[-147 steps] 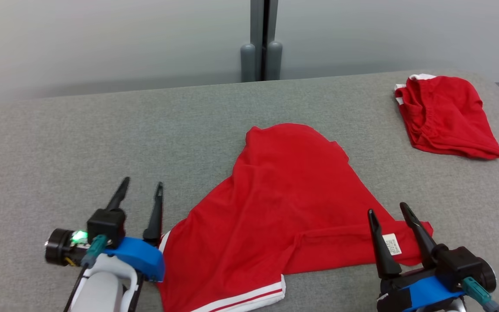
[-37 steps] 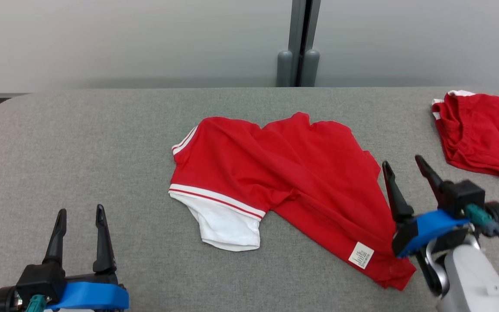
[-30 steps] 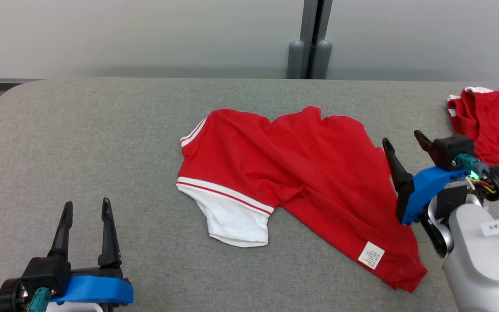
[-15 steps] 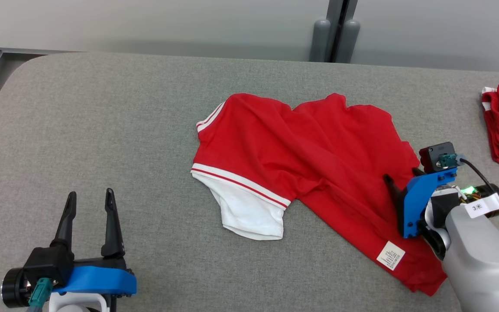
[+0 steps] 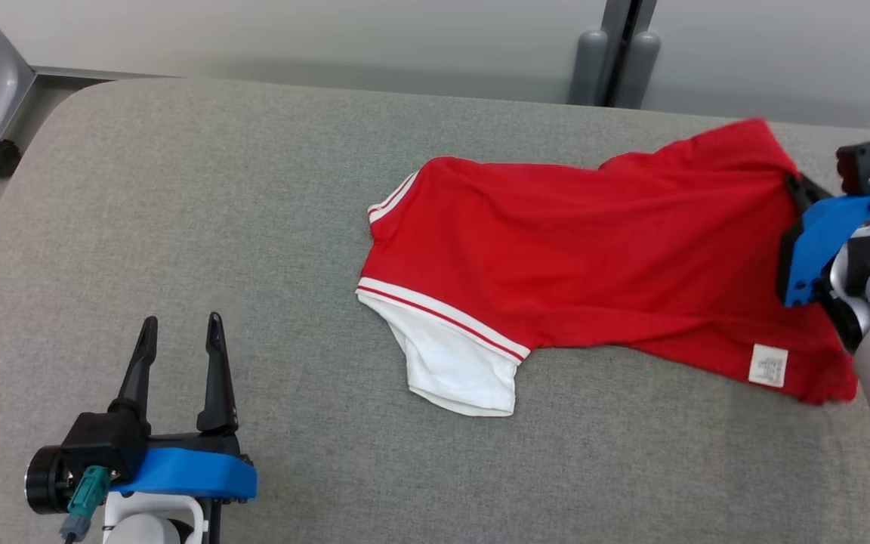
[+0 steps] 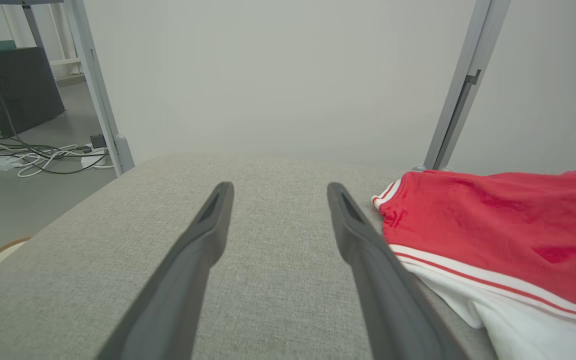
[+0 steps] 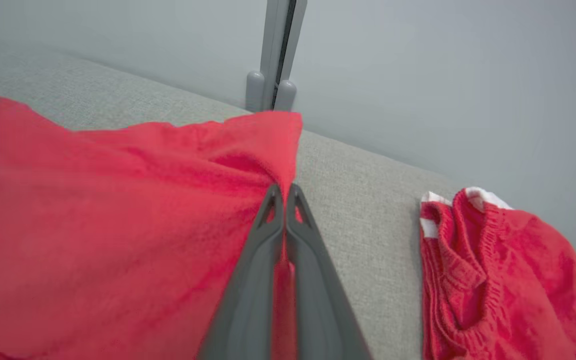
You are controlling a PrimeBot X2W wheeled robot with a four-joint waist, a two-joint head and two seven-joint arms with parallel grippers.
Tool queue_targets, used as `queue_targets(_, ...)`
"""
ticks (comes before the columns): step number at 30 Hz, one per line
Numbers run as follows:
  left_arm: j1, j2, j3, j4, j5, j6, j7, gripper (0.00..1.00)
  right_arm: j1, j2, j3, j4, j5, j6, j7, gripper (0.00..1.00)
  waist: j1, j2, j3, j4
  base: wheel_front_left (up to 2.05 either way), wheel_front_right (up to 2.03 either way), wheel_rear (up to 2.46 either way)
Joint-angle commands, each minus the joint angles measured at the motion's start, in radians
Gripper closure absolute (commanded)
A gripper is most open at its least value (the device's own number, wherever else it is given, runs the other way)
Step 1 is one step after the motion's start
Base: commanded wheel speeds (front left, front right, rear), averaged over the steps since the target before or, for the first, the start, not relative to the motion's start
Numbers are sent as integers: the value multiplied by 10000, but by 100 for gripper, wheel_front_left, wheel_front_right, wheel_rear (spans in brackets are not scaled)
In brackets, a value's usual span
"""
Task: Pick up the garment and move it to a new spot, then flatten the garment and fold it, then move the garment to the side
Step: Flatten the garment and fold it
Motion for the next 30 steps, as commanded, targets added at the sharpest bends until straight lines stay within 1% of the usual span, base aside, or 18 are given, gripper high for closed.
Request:
queue_targets(1, -91, -18, 27, 11, -42, 10, -44, 0, -218, -61, -96, 87, -115, 2, -205, 100, -1, -2, 39, 54, 0, 0, 0)
queue_targets(3, -138, -18, 0, 36, -82, 17, -44, 0, -461, -194, -354, 352, -404, 0, -542, 100, -1, -2, 71, 123, 0, 0, 0)
queue_targets(5, -152, -20, -36, 49, -122, 42, -44, 0, -479, 21, -509, 724, -576, 2, -644, 100, -1, -2, 75, 163, 0, 0, 0)
queue_targets(6, -140, -19, -60, 50, -119, 61, -44, 0, -486, 91, -577, 874, -617, 2, -681, 56, -1, -2, 68, 172, 0, 0, 0)
queue_targets(7, -119, -19, -72, 63, -133, 85, -44, 0, -512, 82, -651, 937, -656, 2, -812, 5, -1, -2, 59, 167, 0, 0, 0)
queue_targets(8, -94, -19, -68, 65, -144, 98, -44, 0, -513, 50, -750, 1012, -706, 0, -979, 0, -1, -2, 47, 142, 0, 0, 0)
queue_targets(15, 240, -18, 121, 79, -8, 81, -44, 0, 48, 363, -1250, 1226, -744, 2, -2019, 0, -1, -2, -349, -358, 0, 0, 0)
queue_targets(19, 444, -19, 218, 56, 113, 32, -44, 0, 640, 554, -1453, 656, -570, 2, -2288, 0, -1, -2, -611, -730, 0, 0, 0)
queue_targets(22, 560, -18, 347, 30, 157, 24, -44, 0, 1383, 630, -1687, -577, -383, 2, -2306, 0, -1, -2, -725, -985, 0, 0, 0)
queue_targets(27, 682, -18, 477, 19, 259, -43, -45, 0, 3270, 892, -2068, -3071, -111, 2, -2308, 0, -1, -2, -837, -1306, 0, 0, 0)
queue_targets(30, 782, -17, 562, 2, 311, -73, -44, 0, 4495, 1166, -2399, -4391, 0, 2, -2310, 0, -1, -2, -882, -1431, 0, 0, 0)
